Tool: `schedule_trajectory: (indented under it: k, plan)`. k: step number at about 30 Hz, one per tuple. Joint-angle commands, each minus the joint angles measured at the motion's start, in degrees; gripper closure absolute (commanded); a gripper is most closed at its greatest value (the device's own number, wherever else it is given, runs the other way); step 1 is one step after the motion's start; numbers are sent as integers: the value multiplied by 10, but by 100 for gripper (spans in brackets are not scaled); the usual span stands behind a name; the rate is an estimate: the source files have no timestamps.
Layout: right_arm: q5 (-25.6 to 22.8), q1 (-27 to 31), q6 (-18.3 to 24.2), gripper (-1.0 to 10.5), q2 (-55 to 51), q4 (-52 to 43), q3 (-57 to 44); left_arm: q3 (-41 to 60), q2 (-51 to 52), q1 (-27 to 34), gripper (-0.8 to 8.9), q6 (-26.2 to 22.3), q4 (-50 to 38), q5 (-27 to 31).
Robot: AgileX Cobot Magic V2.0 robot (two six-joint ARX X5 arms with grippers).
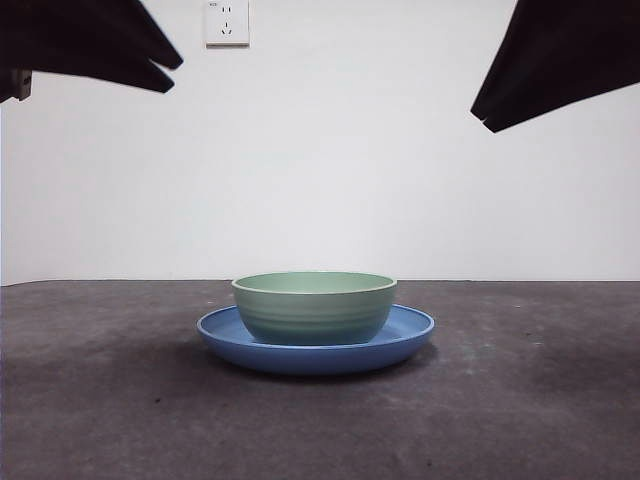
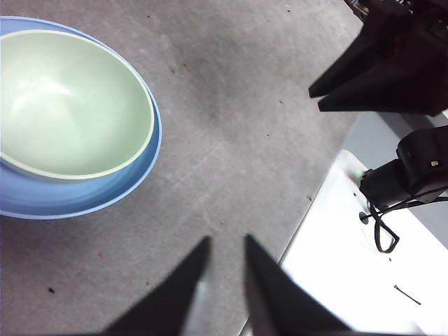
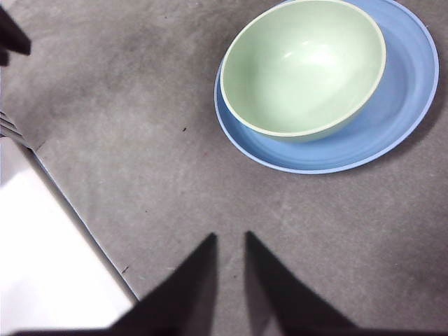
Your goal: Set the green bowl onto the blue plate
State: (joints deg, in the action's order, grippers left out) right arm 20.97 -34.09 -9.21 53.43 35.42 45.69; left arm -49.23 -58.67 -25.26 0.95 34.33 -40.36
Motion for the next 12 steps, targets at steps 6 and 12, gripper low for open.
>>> schedule_trajectory:
  k: [6,12]
  plan:
    - [0,-4,3,938,3,-4,5,-5,-2,-3,804,-3,-5,-2]
    - [0,-4,2,938,3,-7,5,-5,-2,-3,804,-3,-5,-2]
